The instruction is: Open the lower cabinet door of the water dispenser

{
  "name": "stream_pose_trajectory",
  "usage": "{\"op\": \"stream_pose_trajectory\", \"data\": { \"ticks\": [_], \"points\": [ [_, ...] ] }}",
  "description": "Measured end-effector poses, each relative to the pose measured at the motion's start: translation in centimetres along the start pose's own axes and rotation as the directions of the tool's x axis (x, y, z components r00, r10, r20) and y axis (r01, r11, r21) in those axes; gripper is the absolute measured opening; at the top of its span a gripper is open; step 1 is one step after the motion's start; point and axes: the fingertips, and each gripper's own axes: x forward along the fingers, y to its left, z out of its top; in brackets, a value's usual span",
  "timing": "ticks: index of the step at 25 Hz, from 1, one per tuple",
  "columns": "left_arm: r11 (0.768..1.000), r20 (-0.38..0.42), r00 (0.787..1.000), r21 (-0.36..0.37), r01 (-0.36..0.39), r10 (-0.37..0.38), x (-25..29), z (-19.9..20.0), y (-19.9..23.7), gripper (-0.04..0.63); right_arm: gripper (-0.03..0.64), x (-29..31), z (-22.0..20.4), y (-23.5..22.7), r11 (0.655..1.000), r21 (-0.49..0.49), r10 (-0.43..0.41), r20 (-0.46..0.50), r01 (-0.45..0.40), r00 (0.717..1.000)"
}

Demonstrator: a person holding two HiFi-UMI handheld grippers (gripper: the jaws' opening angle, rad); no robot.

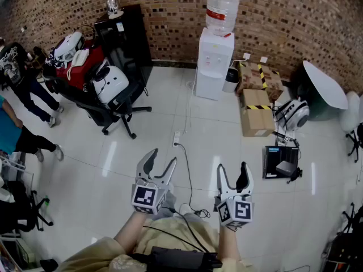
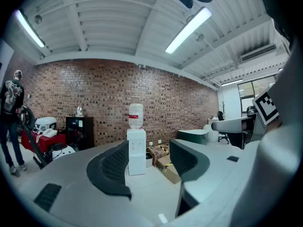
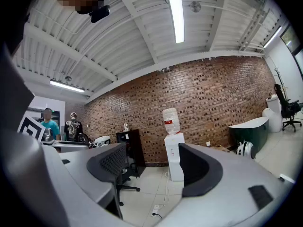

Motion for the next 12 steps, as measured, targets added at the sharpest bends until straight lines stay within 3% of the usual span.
{"op": "stream_pose_trajectory", "data": {
  "ticks": [12],
  "points": [
    [0.997,0.12,0.99,-0.031,0.073,-0.069,10.7,4.0,10.1,0.25,0.353,13.3,3.6,4.3,0.996,-0.088,0.013,0.083,-0.006,0.996]
  ]
}}
